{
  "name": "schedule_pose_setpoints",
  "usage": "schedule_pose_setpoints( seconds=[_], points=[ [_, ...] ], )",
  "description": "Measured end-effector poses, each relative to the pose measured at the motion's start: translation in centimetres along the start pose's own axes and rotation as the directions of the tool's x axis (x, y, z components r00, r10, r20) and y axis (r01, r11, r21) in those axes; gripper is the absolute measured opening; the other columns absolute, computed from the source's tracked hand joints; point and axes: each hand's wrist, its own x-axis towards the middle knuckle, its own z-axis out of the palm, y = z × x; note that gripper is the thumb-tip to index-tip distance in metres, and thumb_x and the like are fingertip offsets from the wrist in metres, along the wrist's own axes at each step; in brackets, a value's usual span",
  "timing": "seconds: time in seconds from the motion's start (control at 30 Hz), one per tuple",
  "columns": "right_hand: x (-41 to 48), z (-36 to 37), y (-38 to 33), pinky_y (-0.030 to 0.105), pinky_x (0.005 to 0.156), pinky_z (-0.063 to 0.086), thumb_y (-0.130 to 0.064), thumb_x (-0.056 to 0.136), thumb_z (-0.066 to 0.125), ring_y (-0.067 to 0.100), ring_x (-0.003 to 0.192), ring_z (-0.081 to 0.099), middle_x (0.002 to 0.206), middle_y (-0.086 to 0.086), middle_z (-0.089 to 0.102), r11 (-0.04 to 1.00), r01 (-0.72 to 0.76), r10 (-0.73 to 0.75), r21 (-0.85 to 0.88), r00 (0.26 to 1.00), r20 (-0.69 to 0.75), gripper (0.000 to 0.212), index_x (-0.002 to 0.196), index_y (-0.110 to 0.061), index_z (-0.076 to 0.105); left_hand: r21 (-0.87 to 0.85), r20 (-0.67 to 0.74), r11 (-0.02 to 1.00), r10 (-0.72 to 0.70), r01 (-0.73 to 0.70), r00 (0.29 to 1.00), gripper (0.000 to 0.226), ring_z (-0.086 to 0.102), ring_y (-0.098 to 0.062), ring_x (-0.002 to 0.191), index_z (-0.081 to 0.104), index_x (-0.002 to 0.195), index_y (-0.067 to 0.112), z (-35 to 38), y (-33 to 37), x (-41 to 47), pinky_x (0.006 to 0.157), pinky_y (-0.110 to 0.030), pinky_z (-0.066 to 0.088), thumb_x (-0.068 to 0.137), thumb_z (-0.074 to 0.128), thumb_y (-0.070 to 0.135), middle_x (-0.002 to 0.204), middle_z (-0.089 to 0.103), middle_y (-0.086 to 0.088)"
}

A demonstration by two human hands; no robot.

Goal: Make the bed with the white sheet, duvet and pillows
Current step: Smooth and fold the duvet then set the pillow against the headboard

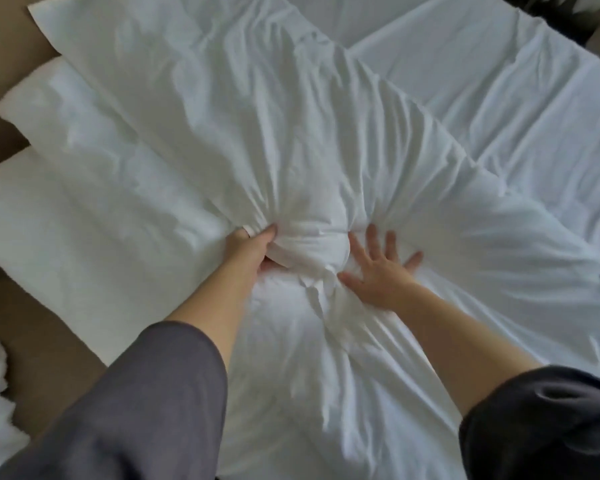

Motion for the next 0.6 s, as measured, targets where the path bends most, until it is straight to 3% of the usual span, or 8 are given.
schedule_pose_setpoints(
  seconds=[0.17,0.3,0.37,0.5,0.6],
  points=[
    [1.6,-2.5,-0.5,0.08,0.103,0.006,-0.073,0.091,0.029,0.03,0.148,-0.021,0.158,-0.008,-0.03,0.995,-0.083,0.09,-0.047,0.981,0.17,0.08,0.149,-0.045,-0.019,0.207,0.06,0.974,-0.106,0.091,0.993,0.02,0.066,-0.022,0.073,0.056,0.105,0.008,-1.5,-0.1,2.2,0.048,-0.027,0.056,0.09,0.067,0.016,0.099,0.066,-0.014],
    [1.1,-3.6,-1.5,0.083,0.1,0.011,-0.075,0.088,0.034,0.029,0.148,-0.021,0.157,-0.011,-0.03,0.989,-0.142,0.145,-0.029,0.959,0.244,0.084,0.148,-0.048,-0.019,0.333,0.044,0.938,-0.113,0.092,0.993,0.015,0.067,-0.026,0.081,0.054,0.089,0.011,-1.7,0.6,2.3,0.051,-0.029,0.057,0.09,0.068,0.018,0.104,0.066,-0.015],
    [0.5,-4.2,-1.8,0.083,0.098,0.012,-0.076,0.087,0.038,0.032,0.148,-0.02,0.158,-0.011,-0.03,0.989,-0.149,0.144,-0.003,0.955,0.259,0.088,0.148,-0.048,-0.018,0.356,0.037,0.928,-0.127,0.106,0.991,0.016,0.068,-0.029,0.089,0.054,0.091,0.011,-2.1,1.1,1.6,0.05,-0.03,0.056,0.089,0.068,0.019,0.108,0.066,-0.015],
    [-3.1,-4.5,-3.7,0.078,0.105,0.01,-0.072,0.088,0.041,0.032,0.148,-0.016,0.16,-0.009,-0.024,0.983,-0.139,0.115,0.118,0.975,0.189,0.085,0.151,-0.046,-0.009,0.345,-0.042,0.93,-0.122,0.129,0.992,0.018,0.065,-0.022,0.075,0.057,0.096,0.009,-3.8,2.1,-0.7,0.049,-0.03,0.056,0.088,0.07,0.018,0.102,0.065,-0.011],
    [-7.1,-3.8,-5.7,0.07,0.11,0.016,-0.064,0.091,0.044,0.03,0.15,-0.008,0.163,-0.006,-0.016,0.956,-0.134,0.124,0.26,0.991,0.055,0.081,0.154,-0.04,-0.002,0.34,-0.131,0.928,-0.113,0.152,0.985,0.017,0.064,-0.021,0.069,0.059,0.098,0.008,-5.7,2.9,-2.1,0.045,-0.026,0.054,0.088,0.07,0.017,0.099,0.066,-0.013]
  ],
)
